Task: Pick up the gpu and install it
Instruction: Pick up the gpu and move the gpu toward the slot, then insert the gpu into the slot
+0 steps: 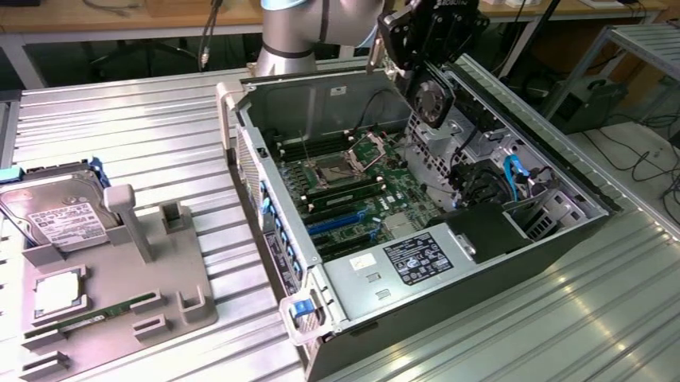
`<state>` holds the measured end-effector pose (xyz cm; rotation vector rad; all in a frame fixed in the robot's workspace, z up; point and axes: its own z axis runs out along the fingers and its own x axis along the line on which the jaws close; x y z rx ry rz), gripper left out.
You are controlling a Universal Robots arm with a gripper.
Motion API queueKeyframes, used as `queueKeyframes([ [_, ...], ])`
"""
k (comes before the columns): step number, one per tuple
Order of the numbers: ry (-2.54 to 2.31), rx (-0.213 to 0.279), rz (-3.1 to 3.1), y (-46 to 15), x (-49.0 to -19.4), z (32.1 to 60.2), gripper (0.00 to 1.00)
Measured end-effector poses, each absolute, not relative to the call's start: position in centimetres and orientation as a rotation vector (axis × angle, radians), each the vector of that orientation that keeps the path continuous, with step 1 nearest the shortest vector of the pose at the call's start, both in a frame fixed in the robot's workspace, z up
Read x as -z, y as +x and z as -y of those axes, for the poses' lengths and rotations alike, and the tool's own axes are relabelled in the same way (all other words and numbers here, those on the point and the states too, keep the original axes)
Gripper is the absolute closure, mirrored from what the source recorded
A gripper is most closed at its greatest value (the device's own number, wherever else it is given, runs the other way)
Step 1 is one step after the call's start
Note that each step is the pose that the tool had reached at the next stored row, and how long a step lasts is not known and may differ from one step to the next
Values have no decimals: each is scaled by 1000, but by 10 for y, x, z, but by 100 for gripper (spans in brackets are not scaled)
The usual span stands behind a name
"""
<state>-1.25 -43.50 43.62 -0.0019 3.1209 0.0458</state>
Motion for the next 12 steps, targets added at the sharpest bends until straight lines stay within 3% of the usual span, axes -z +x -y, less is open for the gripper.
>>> queueKeyframes([
  [12, -195, -48, -3117, -1, -436, 435, 72],
])
